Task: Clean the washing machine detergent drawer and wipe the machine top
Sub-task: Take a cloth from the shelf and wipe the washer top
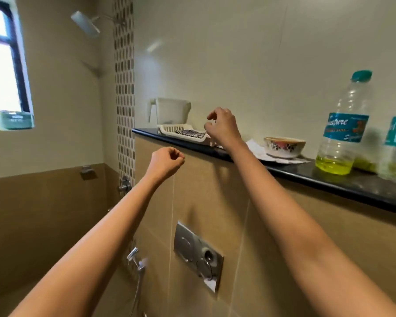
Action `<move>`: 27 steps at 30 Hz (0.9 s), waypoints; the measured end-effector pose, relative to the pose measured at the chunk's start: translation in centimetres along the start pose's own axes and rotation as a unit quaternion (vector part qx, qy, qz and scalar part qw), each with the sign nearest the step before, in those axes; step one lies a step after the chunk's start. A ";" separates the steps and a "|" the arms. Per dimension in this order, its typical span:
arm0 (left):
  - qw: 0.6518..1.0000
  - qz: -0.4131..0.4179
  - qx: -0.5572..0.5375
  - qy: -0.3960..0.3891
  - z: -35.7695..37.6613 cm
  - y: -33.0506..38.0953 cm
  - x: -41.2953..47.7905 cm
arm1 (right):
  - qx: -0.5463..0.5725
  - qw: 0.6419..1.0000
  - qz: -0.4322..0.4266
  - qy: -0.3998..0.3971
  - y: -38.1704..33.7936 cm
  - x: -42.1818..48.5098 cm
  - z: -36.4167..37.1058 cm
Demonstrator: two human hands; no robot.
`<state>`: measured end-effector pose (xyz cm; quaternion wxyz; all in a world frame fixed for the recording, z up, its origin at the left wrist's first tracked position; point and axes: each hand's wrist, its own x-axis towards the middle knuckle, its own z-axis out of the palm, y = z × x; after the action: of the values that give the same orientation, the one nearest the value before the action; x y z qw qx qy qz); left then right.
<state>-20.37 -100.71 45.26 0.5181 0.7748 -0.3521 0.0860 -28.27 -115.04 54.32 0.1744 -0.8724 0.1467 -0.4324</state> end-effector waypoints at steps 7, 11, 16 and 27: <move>0.999 -0.014 0.005 0.033 0.6 -0.6 5.8 | -0.136 0.976 0.081 -0.151 2.1 8.4 2.5; 0.999 -0.015 -0.008 0.036 0.5 -1.3 7.6 | -0.139 0.942 0.153 -0.263 2.3 10.3 3.3; 0.999 -0.020 -0.028 0.032 0.1 -2.7 9.3 | -0.196 0.868 0.227 -0.395 2.5 11.6 5.7; 0.999 -0.025 -0.045 0.002 -1.2 -5.2 9.7 | -0.224 0.828 0.259 -0.444 2.6 13.4 8.3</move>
<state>-9.62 -102.94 46.76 0.5547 0.7591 -0.3357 0.0587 -14.07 -121.33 57.92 0.1261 -0.9156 0.3664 0.1075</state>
